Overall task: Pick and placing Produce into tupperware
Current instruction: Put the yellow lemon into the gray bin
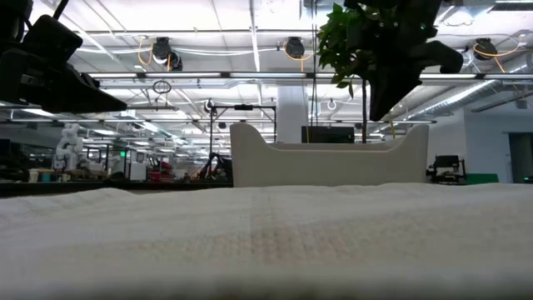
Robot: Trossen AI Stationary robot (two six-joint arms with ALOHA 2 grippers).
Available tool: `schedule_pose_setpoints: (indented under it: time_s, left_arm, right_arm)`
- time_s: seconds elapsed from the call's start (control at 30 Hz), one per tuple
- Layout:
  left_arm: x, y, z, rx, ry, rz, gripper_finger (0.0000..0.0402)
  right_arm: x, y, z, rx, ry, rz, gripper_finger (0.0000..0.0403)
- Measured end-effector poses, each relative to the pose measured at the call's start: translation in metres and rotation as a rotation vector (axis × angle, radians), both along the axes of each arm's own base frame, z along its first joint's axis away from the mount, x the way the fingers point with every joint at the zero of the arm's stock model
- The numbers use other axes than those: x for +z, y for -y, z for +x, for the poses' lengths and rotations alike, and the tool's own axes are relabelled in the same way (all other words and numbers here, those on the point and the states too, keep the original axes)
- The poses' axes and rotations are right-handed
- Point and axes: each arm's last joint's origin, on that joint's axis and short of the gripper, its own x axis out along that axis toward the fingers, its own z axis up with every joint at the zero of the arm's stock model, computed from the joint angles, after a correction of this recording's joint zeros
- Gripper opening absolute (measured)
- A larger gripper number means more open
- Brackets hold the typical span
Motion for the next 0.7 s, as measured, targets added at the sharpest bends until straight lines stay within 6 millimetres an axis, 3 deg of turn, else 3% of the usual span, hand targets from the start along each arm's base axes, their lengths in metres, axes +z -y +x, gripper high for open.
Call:
schedule_pose_setpoints:
  time_s: [0.37, 0.5, 0.7]
  left_arm:
    - [0.0, 0.0, 0.0, -0.001, 0.0, 0.0, 0.0023]
    - [0.0, 0.0, 0.0, -0.001, 0.0, 0.0, 0.0025]
    - [0.0, 0.0, 0.0, -0.001, 0.0, 0.0, 0.0026]
  right_arm:
    - [0.0, 0.008, 0.026, 0.059, -0.155, -0.042, 0.0]
    - [0.001, 0.011, 0.038, 0.095, -0.234, -0.143, 0.0]
    - [-0.011, 0.03, 0.05, 0.119, -0.369, -0.188, 0.0]
